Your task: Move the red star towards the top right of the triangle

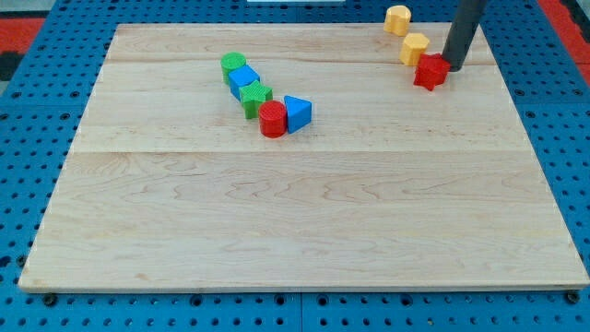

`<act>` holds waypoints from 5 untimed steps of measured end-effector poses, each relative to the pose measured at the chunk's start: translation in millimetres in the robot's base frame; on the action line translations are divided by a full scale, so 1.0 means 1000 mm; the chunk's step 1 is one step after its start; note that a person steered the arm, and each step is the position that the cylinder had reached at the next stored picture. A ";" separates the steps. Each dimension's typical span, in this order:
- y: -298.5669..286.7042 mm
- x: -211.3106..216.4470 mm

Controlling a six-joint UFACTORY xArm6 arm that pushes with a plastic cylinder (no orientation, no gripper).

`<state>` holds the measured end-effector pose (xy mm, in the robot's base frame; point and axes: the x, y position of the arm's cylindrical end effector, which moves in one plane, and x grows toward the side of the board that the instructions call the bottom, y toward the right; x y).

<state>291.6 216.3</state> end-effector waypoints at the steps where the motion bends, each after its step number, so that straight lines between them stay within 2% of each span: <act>1: -0.001 0.020; 2: -0.001 0.043; 3: -0.001 0.044; 5: 0.038 -0.004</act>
<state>287.8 254.5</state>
